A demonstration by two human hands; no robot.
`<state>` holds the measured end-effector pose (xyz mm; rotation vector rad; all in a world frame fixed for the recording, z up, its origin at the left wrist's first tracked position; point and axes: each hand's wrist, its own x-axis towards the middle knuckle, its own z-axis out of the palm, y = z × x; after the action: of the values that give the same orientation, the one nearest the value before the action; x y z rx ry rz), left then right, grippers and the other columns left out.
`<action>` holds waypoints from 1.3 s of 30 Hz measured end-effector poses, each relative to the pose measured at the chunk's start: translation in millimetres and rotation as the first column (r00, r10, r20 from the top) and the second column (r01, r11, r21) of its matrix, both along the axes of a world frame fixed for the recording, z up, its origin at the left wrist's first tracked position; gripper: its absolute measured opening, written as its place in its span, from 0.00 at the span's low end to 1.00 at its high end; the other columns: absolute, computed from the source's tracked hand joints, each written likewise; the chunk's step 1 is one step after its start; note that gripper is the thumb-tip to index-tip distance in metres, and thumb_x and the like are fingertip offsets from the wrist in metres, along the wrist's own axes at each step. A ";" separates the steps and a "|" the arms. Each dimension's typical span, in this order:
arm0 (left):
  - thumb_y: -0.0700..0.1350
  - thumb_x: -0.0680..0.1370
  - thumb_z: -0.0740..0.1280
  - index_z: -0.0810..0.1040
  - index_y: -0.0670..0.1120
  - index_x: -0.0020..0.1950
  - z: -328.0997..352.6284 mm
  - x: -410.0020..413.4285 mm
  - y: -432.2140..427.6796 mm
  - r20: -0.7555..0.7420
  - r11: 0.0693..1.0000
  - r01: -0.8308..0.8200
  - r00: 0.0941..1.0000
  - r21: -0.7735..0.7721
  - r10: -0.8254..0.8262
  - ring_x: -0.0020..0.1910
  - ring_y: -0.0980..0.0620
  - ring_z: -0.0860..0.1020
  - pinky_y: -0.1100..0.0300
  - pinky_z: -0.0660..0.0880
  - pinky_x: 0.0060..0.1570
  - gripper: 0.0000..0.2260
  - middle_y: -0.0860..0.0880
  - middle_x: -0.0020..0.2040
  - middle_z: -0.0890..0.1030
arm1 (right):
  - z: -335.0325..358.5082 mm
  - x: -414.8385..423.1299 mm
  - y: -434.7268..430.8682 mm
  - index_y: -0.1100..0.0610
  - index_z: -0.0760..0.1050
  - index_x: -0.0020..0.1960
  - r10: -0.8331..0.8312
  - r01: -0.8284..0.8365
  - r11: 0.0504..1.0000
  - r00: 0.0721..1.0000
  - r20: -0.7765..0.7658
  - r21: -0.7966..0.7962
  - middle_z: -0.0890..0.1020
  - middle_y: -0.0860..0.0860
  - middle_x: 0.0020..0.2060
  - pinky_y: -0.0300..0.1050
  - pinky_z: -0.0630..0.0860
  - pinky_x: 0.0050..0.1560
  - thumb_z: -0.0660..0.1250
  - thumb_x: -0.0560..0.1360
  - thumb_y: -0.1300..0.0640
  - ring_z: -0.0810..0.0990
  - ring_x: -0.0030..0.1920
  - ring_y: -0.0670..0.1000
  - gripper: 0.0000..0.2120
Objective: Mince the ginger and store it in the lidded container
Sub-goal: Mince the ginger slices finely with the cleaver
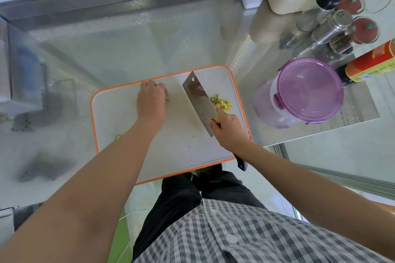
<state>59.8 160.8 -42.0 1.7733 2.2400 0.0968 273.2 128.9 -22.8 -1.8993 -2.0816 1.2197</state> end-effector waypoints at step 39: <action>0.43 0.67 0.77 0.79 0.46 0.44 16.9 8.0 1.7 0.384 0.947 -0.205 0.877 -0.248 0.290 0.46 0.47 0.78 0.60 0.70 0.43 0.10 0.48 0.43 0.82 | 7.9 -9.7 4.1 0.63 0.68 0.47 0.043 -0.043 0.999 0.999 -0.032 -0.004 0.76 0.62 0.33 0.54 0.75 0.29 0.58 0.78 0.58 0.72 0.28 0.57 0.08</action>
<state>67.7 162.5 -25.0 1.2150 2.0637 0.2662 263.4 132.9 -14.9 -1.8332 -2.1161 1.2558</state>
